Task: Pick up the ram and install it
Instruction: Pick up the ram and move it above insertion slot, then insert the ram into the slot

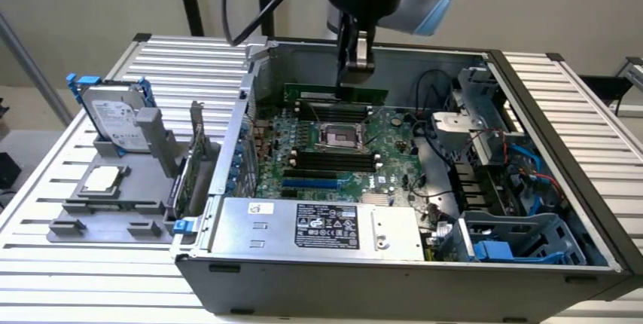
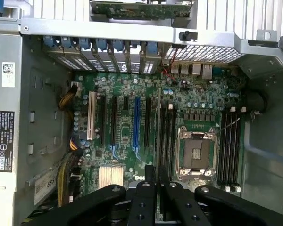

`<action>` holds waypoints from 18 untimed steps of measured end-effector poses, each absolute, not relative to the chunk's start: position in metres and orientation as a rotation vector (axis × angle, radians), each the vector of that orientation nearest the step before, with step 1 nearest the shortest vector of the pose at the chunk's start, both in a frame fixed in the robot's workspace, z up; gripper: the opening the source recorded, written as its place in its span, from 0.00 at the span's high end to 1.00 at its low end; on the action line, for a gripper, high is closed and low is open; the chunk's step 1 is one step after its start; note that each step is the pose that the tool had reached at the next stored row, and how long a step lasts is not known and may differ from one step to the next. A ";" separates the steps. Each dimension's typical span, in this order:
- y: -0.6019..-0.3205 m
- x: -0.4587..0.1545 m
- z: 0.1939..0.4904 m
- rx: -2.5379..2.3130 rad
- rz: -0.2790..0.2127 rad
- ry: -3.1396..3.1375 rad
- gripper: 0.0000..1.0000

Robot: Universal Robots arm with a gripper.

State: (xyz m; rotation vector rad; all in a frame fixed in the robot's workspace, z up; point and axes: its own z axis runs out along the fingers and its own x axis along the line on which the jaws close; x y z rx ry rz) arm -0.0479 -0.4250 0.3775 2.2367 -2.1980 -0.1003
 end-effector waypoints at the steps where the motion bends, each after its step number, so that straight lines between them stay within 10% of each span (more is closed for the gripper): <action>1: -0.425 -0.047 0.376 2.234 -0.100 -2.202 0.86; 18: -0.425 -0.046 0.373 2.223 -0.095 -2.218 0.86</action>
